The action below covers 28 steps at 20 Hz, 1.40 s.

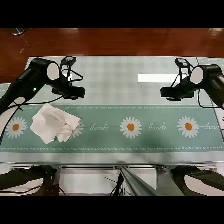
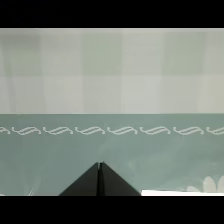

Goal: Fold the shirts.

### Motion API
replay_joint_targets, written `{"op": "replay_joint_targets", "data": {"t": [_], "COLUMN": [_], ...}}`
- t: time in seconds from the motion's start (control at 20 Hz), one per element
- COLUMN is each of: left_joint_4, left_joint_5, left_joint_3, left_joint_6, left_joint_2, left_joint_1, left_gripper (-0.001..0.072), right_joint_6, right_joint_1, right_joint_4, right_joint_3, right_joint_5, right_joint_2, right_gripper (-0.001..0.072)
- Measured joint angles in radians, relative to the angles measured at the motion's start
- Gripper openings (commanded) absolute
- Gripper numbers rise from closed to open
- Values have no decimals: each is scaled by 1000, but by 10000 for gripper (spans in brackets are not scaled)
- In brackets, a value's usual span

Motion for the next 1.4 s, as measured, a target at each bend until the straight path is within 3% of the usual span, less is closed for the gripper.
{"op": "replay_joint_targets", "data": {"t": [1.0, 1.05, 1.1, 1.15, 1.3, 1.4], "left_joint_4": [0, 0, 1, 6, 53, 100], "left_joint_5": [48, 63, 78, 99, 103, 27], "left_joint_3": [0, 0, 0, 0, 32, 79], "left_joint_6": [0, 0, 0, 0, 16, 55], "left_joint_2": [0, 0, 0, 0, 0, 6], "left_joint_1": [0, 0, 0, 1, 13, 39], "left_gripper": [32, 79, 381, 686, 702, 702], "right_joint_6": [0, 0, 3, 3, -4, -22], "right_joint_1": [0, 0, 0, 0, 0, 0], "right_joint_4": [1, 0, -5, -14, -38, -76], "right_joint_3": [0, 0, 0, 0, 0, 0], "right_joint_5": [-45, -66, -83, -99, -105, -61], "right_joint_2": [0, 0, 0, -2, -6, 4], "right_gripper": [28, 215, 594, 622, 622, 622]}}
